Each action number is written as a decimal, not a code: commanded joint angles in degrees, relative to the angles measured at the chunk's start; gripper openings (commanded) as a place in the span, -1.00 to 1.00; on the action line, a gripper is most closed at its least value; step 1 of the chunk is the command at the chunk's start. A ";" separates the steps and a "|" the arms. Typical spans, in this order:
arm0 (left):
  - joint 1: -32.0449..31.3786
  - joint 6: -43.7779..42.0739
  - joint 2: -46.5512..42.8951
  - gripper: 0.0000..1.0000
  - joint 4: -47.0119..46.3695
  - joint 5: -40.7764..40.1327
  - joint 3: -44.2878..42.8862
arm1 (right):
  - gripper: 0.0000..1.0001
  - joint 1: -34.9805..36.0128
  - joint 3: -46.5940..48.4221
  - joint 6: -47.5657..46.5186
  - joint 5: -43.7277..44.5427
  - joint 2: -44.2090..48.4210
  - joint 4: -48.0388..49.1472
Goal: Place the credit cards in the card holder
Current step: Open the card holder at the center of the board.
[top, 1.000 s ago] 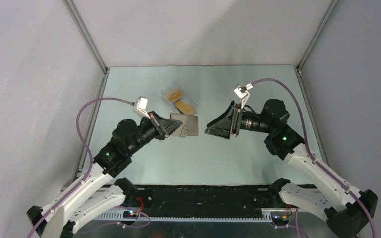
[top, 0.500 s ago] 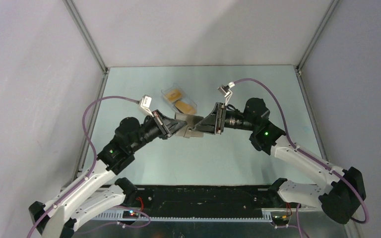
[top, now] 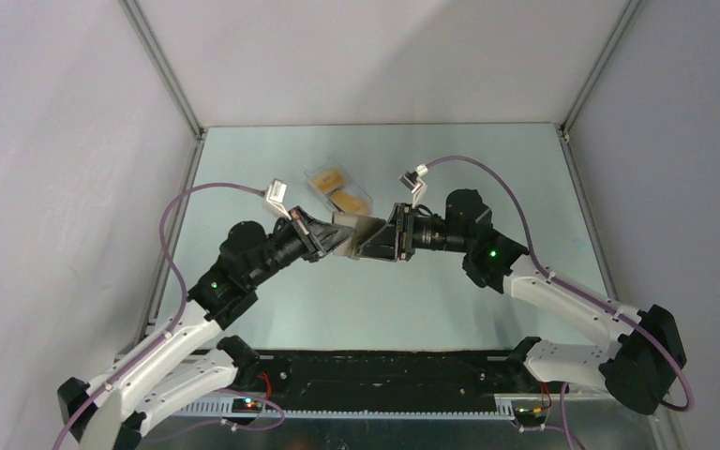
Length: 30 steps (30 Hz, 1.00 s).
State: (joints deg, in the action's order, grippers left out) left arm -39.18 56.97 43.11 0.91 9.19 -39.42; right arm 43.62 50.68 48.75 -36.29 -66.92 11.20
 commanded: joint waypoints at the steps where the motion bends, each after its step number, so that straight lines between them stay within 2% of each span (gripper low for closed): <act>1: -0.12 1.19 -0.20 -1.00 -5.04 2.01 -0.70 | -0.08 -0.83 1.24 -5.68 5.78 1.89 -7.59; 8: -0.23 1.88 -0.25 -1.00 -5.12 1.88 -0.15 | 0.28 -2.81 1.27 -4.68 6.91 3.55 -9.53; 11: -0.35 1.98 -0.08 -1.00 -5.31 1.88 -0.36 | 0.30 -1.58 0.95 -3.94 6.05 2.56 -7.10; 17: -0.69 2.88 0.62 -1.00 -6.66 2.26 -0.36 | 0.13 -0.20 0.85 -0.56 3.08 -1.04 -0.92; 24: -0.97 3.82 1.36 -1.00 -8.16 2.45 0.27 | -0.17 0.54 -0.30 4.34 1.09 -2.53 9.81; 30: -1.23 4.67 2.90 -1.00 -8.92 2.37 0.56 | -0.42 2.32 -0.31 4.20 0.44 -2.71 15.09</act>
State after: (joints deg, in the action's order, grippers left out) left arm -39.18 58.54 44.47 -2.48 8.32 -39.09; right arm 43.03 49.52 51.64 -33.54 -69.19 15.51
